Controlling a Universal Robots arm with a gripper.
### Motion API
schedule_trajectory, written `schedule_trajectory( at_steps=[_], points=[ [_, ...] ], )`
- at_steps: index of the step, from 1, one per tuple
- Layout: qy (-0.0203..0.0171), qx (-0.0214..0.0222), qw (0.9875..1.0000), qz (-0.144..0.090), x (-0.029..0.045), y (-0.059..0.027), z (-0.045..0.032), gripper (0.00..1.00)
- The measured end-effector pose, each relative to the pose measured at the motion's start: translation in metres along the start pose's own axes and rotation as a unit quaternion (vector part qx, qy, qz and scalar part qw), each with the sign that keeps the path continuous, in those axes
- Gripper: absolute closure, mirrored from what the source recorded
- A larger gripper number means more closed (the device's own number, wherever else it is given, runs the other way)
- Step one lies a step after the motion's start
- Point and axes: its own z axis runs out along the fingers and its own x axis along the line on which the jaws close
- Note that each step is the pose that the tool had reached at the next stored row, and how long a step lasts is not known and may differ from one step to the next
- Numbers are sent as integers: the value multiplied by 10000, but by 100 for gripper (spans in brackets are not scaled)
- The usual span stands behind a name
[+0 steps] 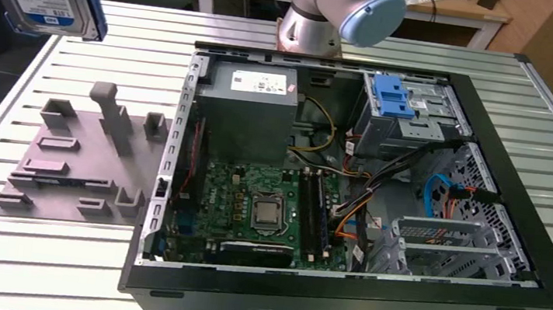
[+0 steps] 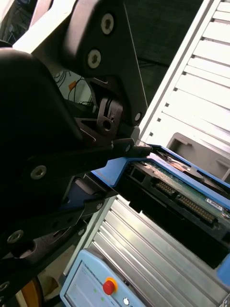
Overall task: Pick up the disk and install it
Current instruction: 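Pick up the disk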
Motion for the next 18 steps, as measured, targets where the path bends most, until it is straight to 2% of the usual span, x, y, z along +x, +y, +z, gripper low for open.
schedule_trajectory(
  at_steps=[2,4,10,18],
  points=[
    [-1,0,10000,0,11,-19,-6,64],
    [-2,-12,10000,0,63,-144,-13,64],
    [-3,-24,10000,1,110,-273,-16,64],
    [-2,-39,10000,2,200,-403,-21,64]
  ],
)
